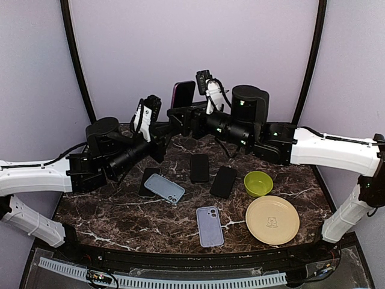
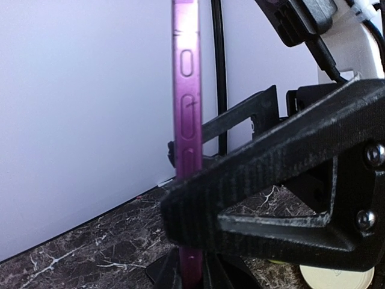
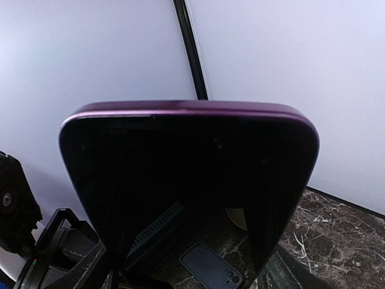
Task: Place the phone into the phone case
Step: Pass from the left arm to the right
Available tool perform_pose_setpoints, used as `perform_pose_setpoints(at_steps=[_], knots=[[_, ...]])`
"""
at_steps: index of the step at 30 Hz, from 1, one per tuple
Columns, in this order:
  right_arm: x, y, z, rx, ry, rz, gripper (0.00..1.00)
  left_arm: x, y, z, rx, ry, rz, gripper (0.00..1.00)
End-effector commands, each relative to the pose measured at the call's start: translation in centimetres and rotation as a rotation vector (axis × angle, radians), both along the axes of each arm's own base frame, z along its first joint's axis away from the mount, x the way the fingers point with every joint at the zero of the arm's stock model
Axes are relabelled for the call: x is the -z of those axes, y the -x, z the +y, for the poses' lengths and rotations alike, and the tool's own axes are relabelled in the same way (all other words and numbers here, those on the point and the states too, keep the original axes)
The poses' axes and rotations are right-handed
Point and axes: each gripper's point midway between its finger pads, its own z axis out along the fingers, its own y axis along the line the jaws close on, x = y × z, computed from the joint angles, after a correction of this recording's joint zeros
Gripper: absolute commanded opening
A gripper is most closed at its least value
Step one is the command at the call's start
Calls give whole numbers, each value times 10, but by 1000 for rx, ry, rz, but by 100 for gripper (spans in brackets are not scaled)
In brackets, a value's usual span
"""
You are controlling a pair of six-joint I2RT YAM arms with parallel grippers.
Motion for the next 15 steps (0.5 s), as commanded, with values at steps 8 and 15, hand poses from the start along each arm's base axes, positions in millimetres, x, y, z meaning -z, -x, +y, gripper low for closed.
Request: perform_pose_setpoints(at_steps=[8,15], knots=[[54,-23,-61,324,199,206,14,36,16,11,51,-176,116,97],[152,6,-90,440,348,490,0,53,-21,38,-85,-300,216,99]])
